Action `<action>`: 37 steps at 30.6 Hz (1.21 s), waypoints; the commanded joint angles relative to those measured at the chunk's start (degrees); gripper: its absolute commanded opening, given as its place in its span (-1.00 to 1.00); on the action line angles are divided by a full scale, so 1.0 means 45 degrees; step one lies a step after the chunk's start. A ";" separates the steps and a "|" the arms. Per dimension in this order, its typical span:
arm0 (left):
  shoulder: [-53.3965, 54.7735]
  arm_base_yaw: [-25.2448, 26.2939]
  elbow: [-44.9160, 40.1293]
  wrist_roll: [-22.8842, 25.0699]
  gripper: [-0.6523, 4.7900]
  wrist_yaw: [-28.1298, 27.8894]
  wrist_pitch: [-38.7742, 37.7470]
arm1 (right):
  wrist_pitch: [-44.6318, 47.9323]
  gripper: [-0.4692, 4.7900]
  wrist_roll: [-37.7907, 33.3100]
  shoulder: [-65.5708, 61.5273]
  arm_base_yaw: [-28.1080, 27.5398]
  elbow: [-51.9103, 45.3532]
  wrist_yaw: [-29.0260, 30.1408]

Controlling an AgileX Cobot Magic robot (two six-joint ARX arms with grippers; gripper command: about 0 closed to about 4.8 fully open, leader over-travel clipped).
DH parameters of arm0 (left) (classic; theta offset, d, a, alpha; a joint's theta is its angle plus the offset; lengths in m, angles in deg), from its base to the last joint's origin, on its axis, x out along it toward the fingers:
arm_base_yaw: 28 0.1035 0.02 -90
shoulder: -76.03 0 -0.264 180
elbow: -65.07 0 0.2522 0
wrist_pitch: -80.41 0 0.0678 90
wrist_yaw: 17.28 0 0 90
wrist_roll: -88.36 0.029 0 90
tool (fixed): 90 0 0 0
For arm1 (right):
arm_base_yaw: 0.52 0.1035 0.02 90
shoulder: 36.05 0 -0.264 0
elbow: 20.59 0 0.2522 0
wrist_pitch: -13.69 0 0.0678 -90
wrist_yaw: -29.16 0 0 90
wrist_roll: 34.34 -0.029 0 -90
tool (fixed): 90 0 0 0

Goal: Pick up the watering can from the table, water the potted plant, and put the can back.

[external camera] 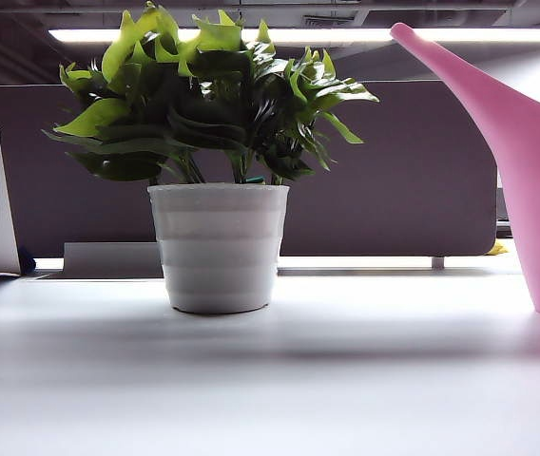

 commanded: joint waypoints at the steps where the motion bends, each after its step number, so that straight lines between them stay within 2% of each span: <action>1: 0.0015 -0.1200 0.0010 0.0000 -0.78 0.0010 0.0160 | 0.0248 -0.84 0.0044 0.0010 -0.0010 -0.0049 0.0024; 11: 0.0015 -0.5493 0.0010 0.0000 -0.78 0.0019 0.0160 | 0.0238 -0.84 0.0024 0.0010 0.0005 -0.0049 0.0107; 15: 0.0015 -0.6246 0.0010 0.0000 -0.78 0.0024 0.0160 | -0.0029 -0.84 -0.0646 0.0010 0.0005 -0.0049 0.0879; 17: 0.0015 -0.6295 0.0010 0.0000 -0.78 0.0015 0.0160 | -0.0267 -0.84 -0.1151 0.0010 0.0005 -0.0049 0.0758; 19: 0.0015 -0.6295 0.0010 0.0000 -0.78 0.0015 0.0160 | -0.0393 -0.84 -0.1778 0.0010 -0.0015 -0.0044 0.0078; 21: 0.0015 -0.6305 0.0010 0.0000 -0.78 0.0015 0.0160 | -0.0408 -0.84 -0.2312 0.0010 -0.0010 -0.0015 -0.1399; 25: 0.0015 -0.6606 0.0005 0.0000 -0.78 -0.0015 0.0160 | -0.0413 -0.84 -0.2127 0.0010 -0.0019 0.0214 -0.4357; 26: 0.0015 -0.6703 0.0005 0.0000 -0.78 -0.0005 0.0160 | -0.0403 -0.78 -0.1860 0.0010 -0.0019 0.0267 -0.4789; 29: 0.0015 -0.7023 0.0005 0.0000 -0.78 0.0010 0.0160 | 0.0160 -0.33 -0.0913 0.0010 -0.0029 0.0277 -0.5202; 32: 0.0015 -0.7261 0.0005 0.0000 -0.78 0.0015 0.0160 | 0.0767 0.03 0.0102 -0.0083 -0.0053 0.0272 -0.5396; 37: 0.0015 -0.7703 0.0005 0.0000 -0.78 0.0010 0.0160 | 0.1982 0.38 0.0471 -0.0860 -0.0549 0.0277 -0.5304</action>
